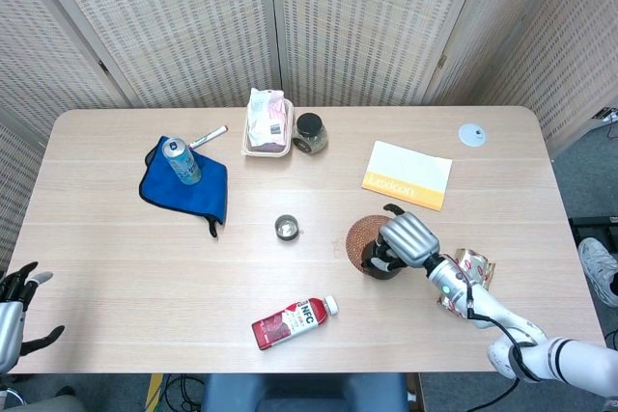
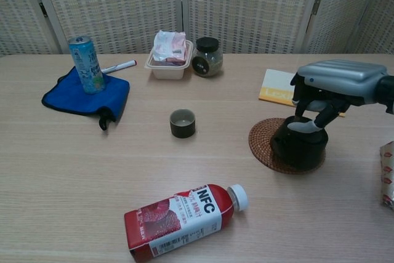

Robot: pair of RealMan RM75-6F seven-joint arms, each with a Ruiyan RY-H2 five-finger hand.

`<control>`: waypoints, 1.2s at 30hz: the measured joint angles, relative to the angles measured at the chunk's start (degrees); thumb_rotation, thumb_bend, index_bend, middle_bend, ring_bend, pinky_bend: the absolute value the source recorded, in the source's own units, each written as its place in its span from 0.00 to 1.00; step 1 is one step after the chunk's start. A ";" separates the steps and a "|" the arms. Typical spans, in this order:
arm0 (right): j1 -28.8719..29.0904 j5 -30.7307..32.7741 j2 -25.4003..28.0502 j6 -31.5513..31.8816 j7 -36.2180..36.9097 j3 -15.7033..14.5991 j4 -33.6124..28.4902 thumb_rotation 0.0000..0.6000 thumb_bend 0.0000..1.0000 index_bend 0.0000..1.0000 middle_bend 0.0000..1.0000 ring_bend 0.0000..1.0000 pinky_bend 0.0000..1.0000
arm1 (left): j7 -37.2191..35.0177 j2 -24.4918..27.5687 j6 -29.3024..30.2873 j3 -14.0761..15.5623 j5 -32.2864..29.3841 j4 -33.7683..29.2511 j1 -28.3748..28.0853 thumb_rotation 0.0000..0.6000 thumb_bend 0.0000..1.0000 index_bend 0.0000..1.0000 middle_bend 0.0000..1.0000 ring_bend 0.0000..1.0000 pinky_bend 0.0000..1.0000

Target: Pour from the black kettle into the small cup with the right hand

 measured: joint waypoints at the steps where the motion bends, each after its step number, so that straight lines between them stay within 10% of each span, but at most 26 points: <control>1: 0.02 0.02 -0.02 0.01 -0.06 0.04 0.02 0.76 0.38 1.00 1.00 0.90 0.21 | -0.01 0.00 0.01 0.00 0.01 0.02 0.00 1.00 0.14 0.23 0.11 0.14 0.04; 36: 8.14 9.23 1.45 -8.55 -8.33 6.82 -3.41 0.76 0.46 1.00 1.00 0.90 0.45 | -1.08 0.24 0.36 0.15 0.46 0.58 0.07 1.00 0.14 0.23 0.11 0.14 0.03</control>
